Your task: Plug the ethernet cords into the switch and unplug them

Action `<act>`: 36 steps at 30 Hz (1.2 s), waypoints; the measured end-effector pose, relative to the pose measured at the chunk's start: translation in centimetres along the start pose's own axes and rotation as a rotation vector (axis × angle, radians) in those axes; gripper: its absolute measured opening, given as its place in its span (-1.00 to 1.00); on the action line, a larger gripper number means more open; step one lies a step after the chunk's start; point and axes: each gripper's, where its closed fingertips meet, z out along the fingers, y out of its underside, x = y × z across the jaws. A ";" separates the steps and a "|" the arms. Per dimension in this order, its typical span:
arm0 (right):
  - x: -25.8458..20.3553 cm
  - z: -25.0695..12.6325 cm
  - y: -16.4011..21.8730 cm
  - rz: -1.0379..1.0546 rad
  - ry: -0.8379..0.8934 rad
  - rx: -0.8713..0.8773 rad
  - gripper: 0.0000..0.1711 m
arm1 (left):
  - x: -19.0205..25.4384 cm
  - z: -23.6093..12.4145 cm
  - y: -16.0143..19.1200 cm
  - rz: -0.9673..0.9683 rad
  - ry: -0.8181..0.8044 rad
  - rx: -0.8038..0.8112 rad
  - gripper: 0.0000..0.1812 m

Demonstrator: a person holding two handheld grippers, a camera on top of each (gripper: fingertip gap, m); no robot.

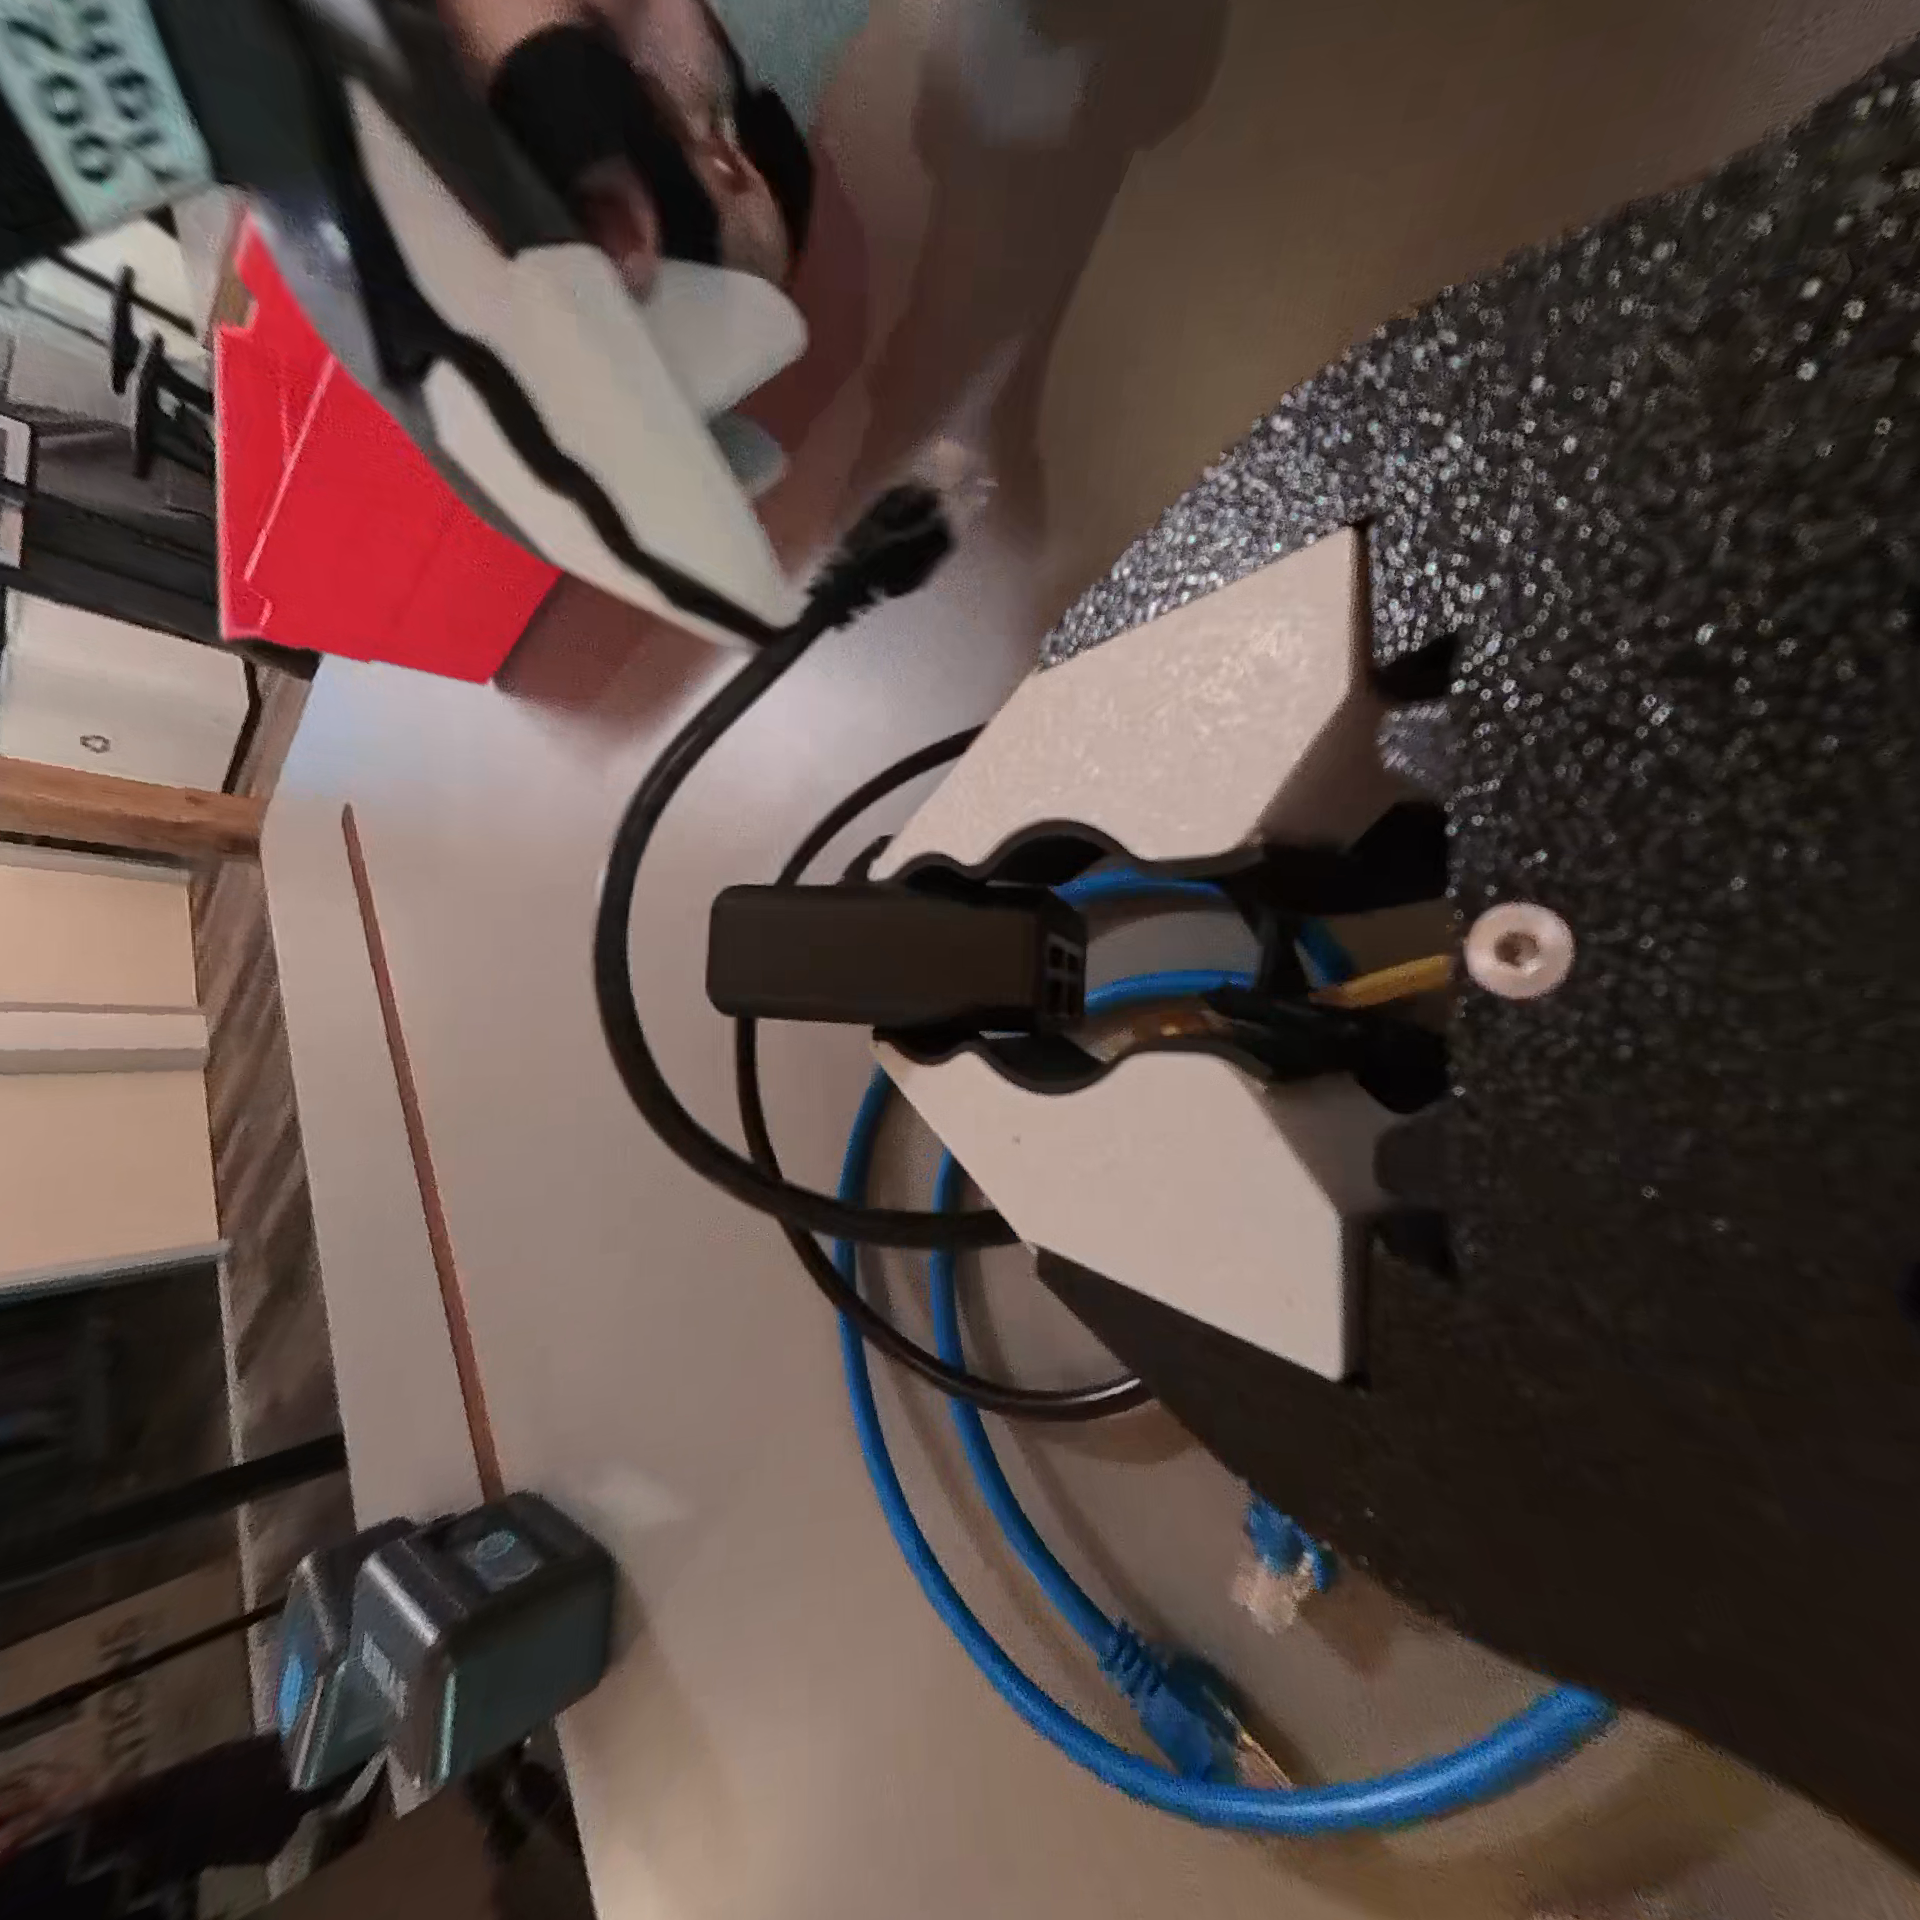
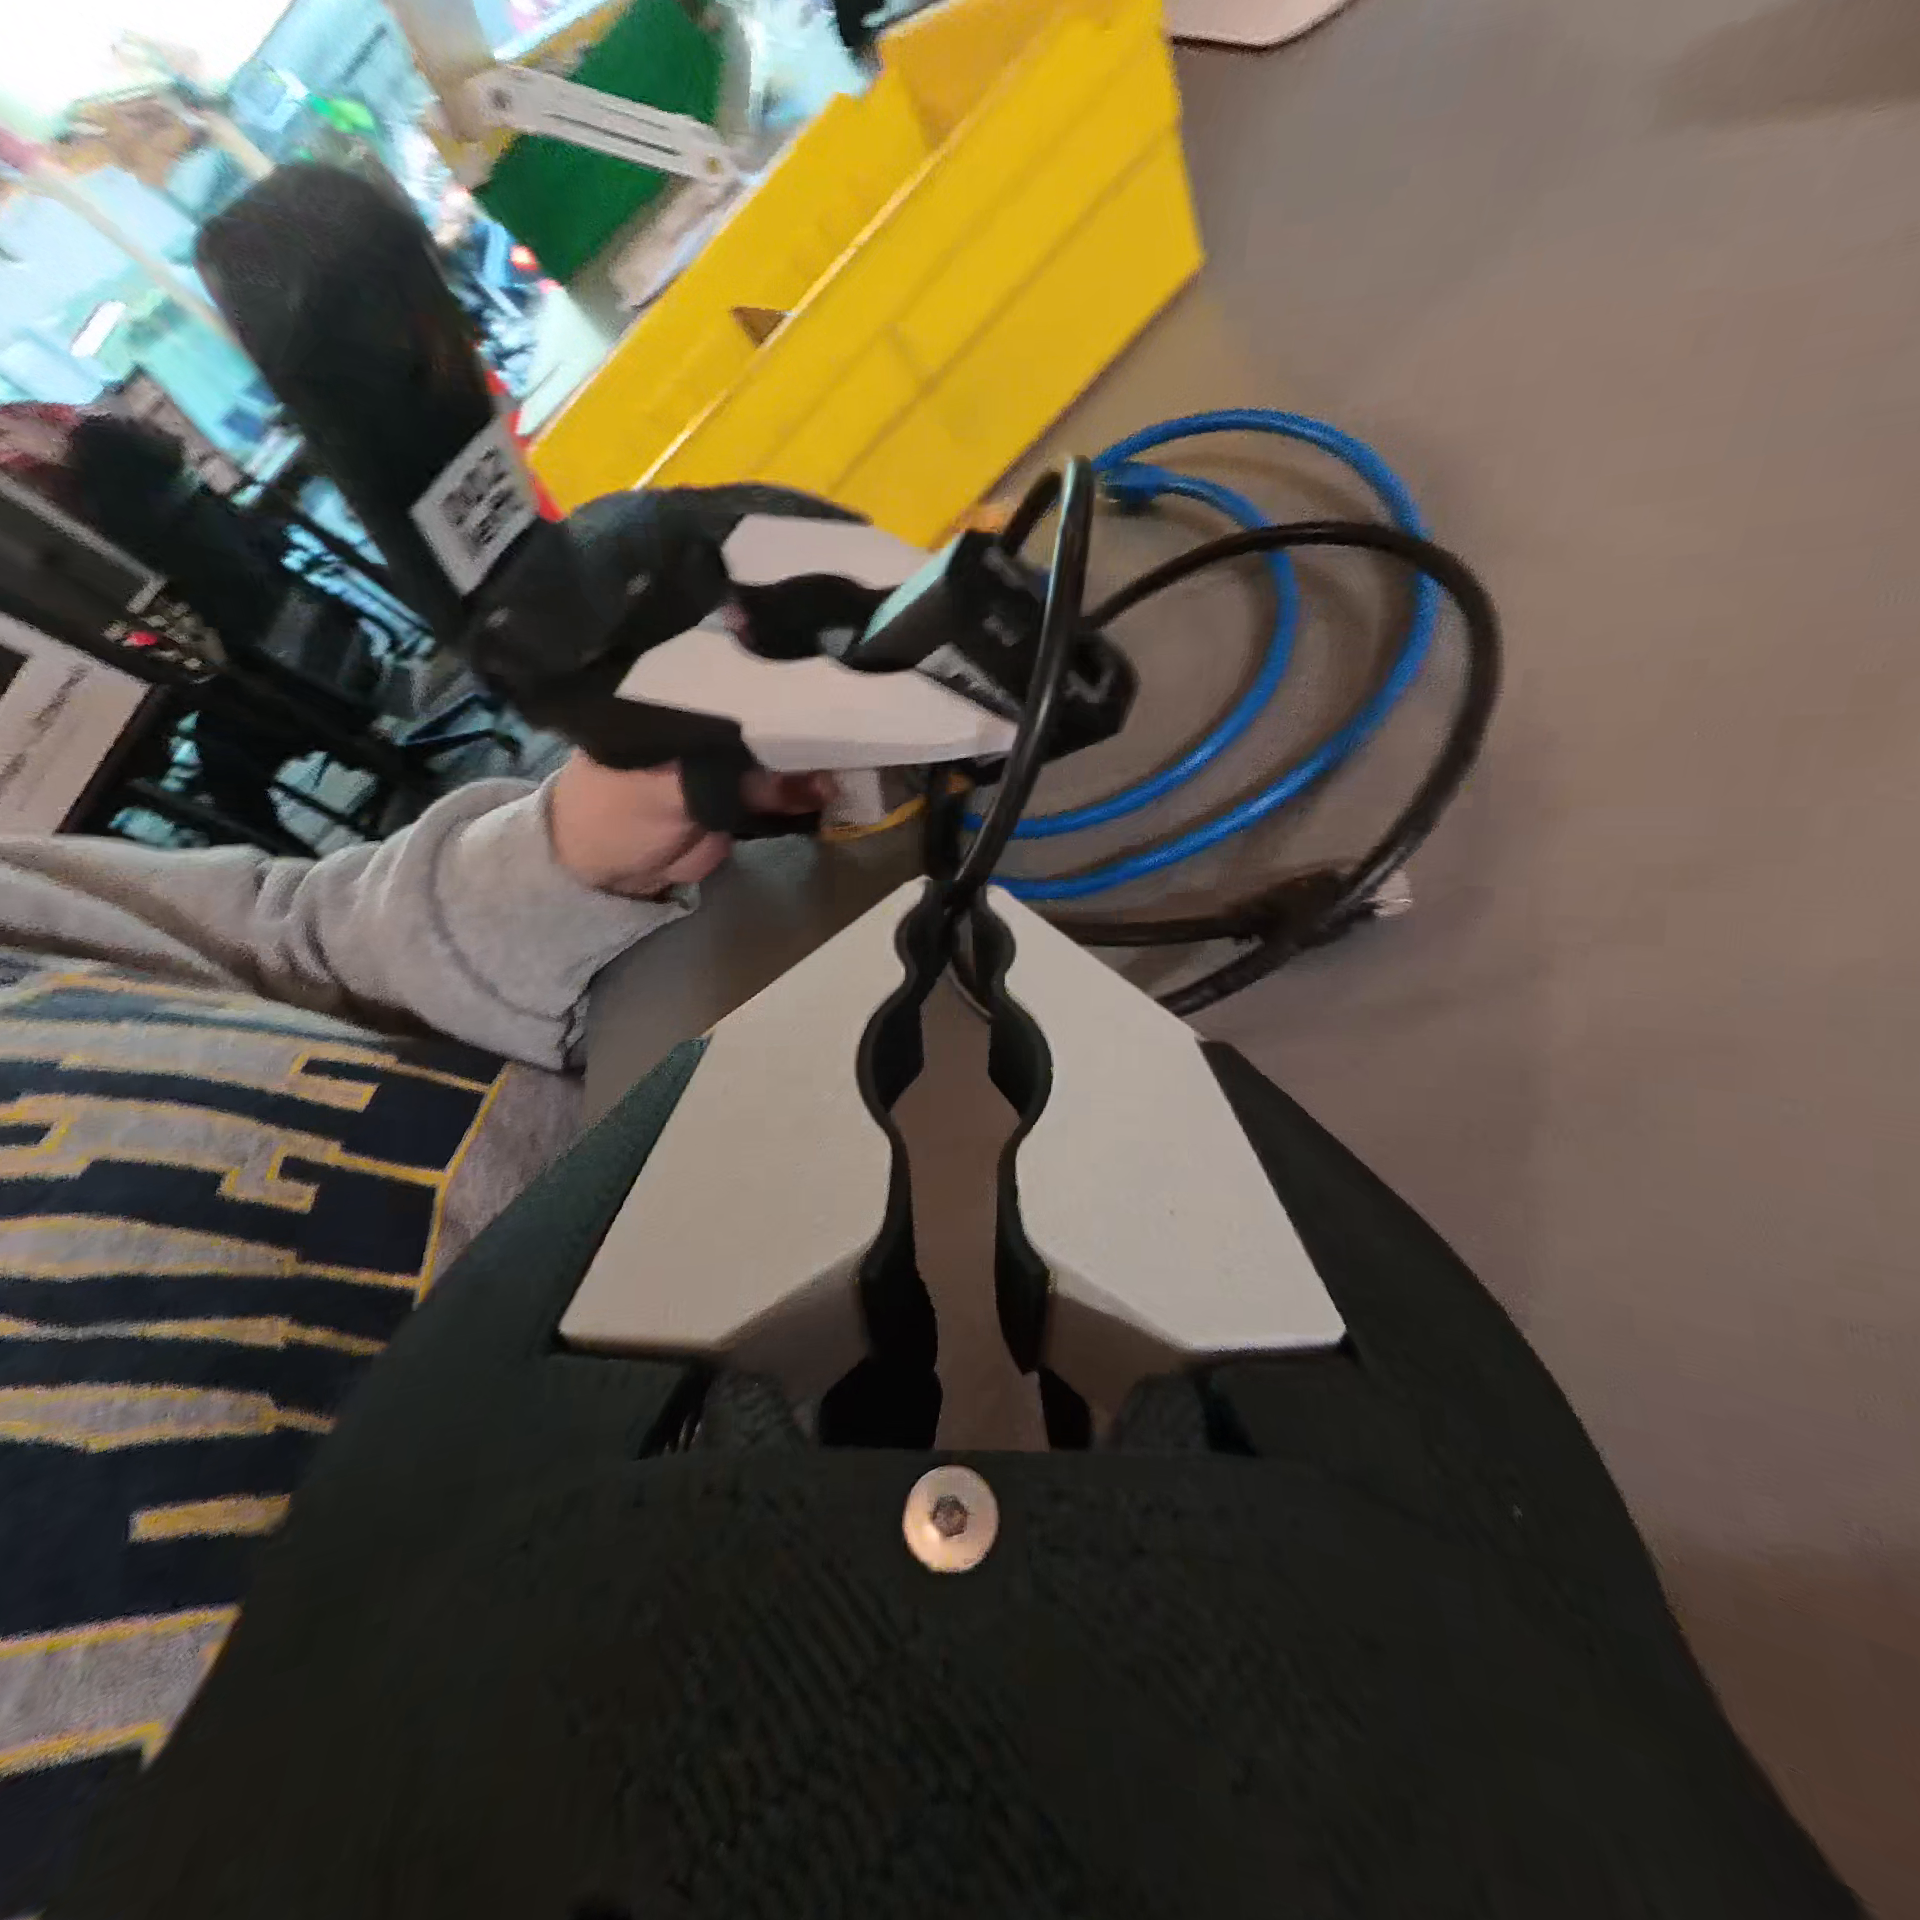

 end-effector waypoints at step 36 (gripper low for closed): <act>-8.5 1.9 1.5 0.047 -0.586 0.094 -0.95 | 5.9 -2.0 -4.5 0.012 0.487 0.318 -0.76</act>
